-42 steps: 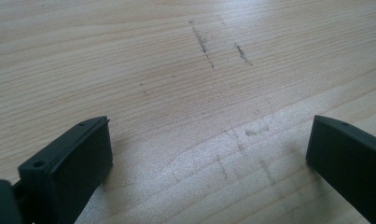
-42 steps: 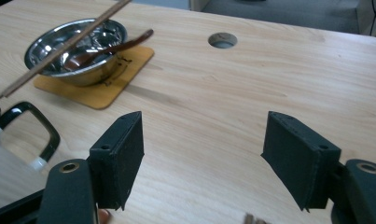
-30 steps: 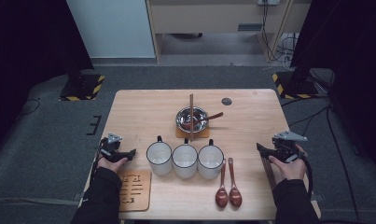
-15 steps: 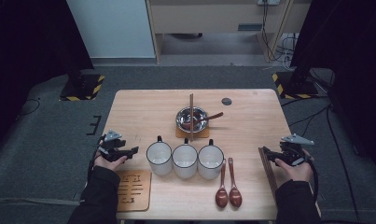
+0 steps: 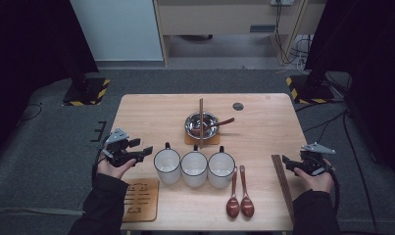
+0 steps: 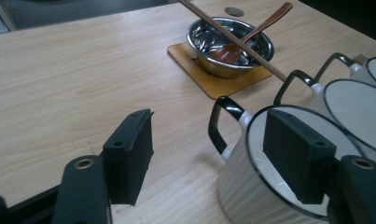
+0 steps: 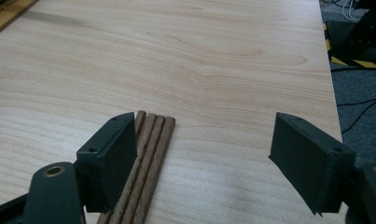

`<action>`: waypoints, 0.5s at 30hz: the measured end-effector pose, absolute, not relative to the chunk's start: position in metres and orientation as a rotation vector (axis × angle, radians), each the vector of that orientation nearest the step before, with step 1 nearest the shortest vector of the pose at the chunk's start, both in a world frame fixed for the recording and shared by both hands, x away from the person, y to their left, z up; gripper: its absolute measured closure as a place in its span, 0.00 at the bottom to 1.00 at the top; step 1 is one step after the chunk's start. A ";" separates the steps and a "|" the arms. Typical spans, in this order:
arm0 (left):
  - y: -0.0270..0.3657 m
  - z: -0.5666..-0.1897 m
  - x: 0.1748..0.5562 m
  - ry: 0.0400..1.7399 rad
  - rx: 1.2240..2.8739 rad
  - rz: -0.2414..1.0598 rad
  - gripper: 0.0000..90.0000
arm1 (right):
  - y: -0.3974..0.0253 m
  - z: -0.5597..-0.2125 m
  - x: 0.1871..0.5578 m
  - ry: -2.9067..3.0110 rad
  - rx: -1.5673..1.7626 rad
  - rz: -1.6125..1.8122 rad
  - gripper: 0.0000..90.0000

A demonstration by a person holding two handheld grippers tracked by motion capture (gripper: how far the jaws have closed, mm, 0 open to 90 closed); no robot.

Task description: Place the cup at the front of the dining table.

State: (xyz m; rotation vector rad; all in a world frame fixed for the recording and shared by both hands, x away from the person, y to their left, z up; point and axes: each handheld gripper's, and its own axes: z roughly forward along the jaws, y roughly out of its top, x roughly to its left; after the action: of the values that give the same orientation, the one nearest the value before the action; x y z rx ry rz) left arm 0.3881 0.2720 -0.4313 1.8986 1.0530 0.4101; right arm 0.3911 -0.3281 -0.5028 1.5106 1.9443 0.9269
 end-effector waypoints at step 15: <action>0.242 -0.424 0.391 1.020 2.026 0.395 0.43 | -0.341 -0.512 0.389 1.938 1.531 0.883 0.25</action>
State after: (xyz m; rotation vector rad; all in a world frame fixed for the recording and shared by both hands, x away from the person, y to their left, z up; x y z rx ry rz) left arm 0.3909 0.2425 -0.4244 2.0263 1.0198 0.3953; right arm 0.3886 -0.3411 -0.5117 1.5314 1.9376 0.8829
